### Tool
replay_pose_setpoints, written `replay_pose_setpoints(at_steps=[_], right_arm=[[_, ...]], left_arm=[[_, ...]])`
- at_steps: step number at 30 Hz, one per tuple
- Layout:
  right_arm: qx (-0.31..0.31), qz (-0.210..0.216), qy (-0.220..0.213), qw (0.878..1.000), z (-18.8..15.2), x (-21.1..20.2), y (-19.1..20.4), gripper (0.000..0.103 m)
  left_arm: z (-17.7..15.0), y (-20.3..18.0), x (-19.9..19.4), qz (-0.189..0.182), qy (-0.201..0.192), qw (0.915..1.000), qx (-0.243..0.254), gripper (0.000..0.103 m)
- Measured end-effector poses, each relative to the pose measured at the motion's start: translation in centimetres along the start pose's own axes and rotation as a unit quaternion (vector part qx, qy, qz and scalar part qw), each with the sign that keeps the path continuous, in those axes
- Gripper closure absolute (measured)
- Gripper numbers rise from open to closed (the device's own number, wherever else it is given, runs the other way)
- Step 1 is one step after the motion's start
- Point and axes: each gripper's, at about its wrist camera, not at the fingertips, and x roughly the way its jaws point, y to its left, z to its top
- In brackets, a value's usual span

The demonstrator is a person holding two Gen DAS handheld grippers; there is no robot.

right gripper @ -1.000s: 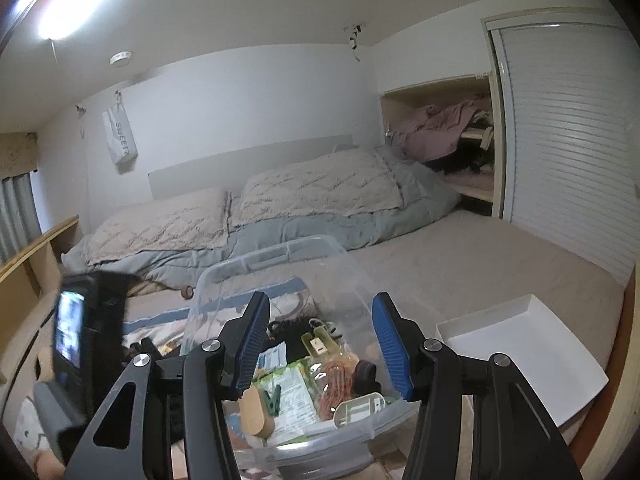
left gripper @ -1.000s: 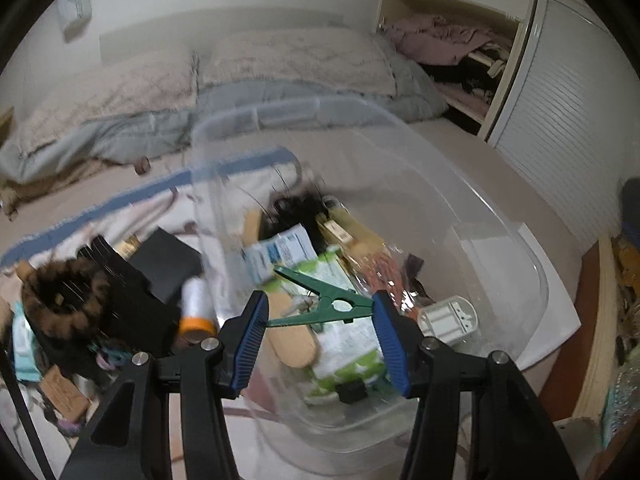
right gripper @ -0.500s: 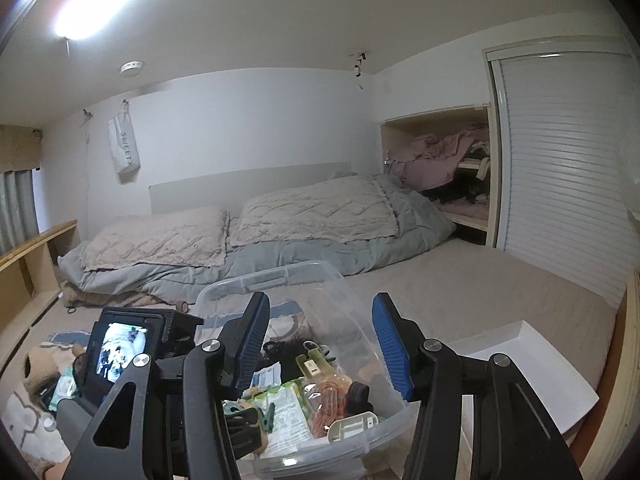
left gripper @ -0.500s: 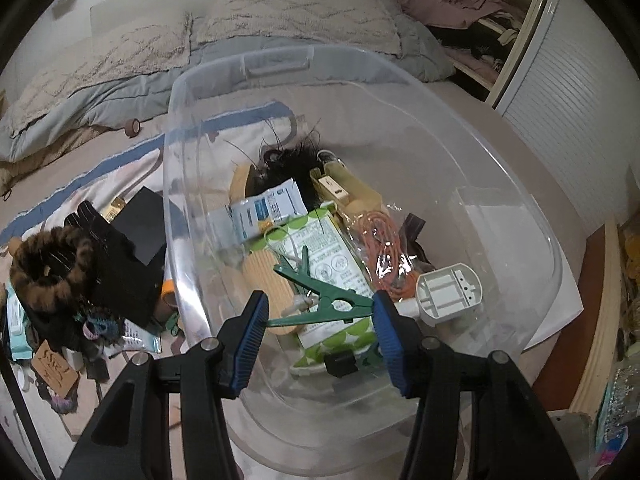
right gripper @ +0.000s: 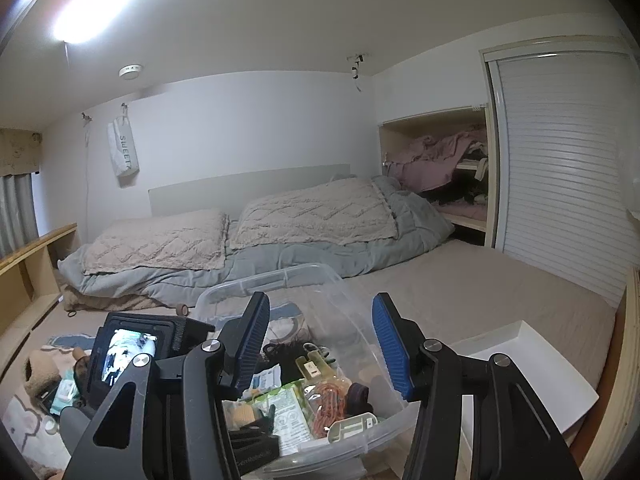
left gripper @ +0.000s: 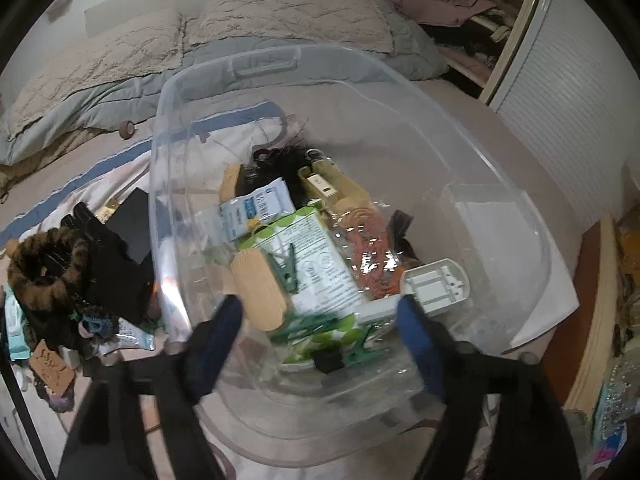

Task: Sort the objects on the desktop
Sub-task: 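Lower the left tool into the bin and open it, releasing the clothespin, then move both empty tools back over the cluttered sheet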

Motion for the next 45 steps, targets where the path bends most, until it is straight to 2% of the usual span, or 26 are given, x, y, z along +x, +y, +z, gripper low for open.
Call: replay_pose_setpoints(at_steps=[2,11,21,24,25,27,32,35,45], right_arm=[[0.001,0.000,0.000,1.000,0.0,0.0,0.0,0.049],[0.005,-0.004,-0.006,1.000,0.2,-0.4,-0.1,0.049],[0.023,-0.034,-0.003,0.999,0.2,-0.1,-1.5,0.049],[0.025,-0.048,0.001,0.999,0.1,0.3,-1.9,0.049],[0.025,-0.051,0.003,0.998,0.0,0.5,-2.0,0.045],[0.027,-0.053,0.004,0.998,-0.2,0.7,-2.2,0.011],[0.021,-0.060,0.012,0.998,-0.6,1.6,-2.3,0.010],[0.026,-0.057,0.021,0.998,-0.9,2.0,-2.1,0.000],[0.009,-0.035,0.030,0.999,-1.3,2.6,1.0,0.000]], left_arm=[[-0.1,-0.3,-0.3,0.003,-0.006,1.0000,0.004,0.013],[-0.3,-0.9,-0.7,-0.002,-0.008,0.9998,0.018,0.013],[-0.5,-0.6,-2.2,-0.006,-0.032,0.9992,0.023,0.013],[-0.5,-0.3,-2.7,-0.007,-0.045,0.9987,0.024,0.004],[-0.4,-0.1,-3.0,-0.006,-0.052,0.9983,0.025,0.003],[-0.4,0.2,-3.5,-0.001,-0.067,0.9974,0.028,0.003],[-0.2,1.7,-5.4,0.013,-0.111,0.9934,0.028,0.003],[-0.1,3.3,-6.5,0.020,-0.137,0.9903,0.012,0.003],[-0.4,8.5,-10.3,0.040,-0.201,0.9786,-0.020,0.000]])
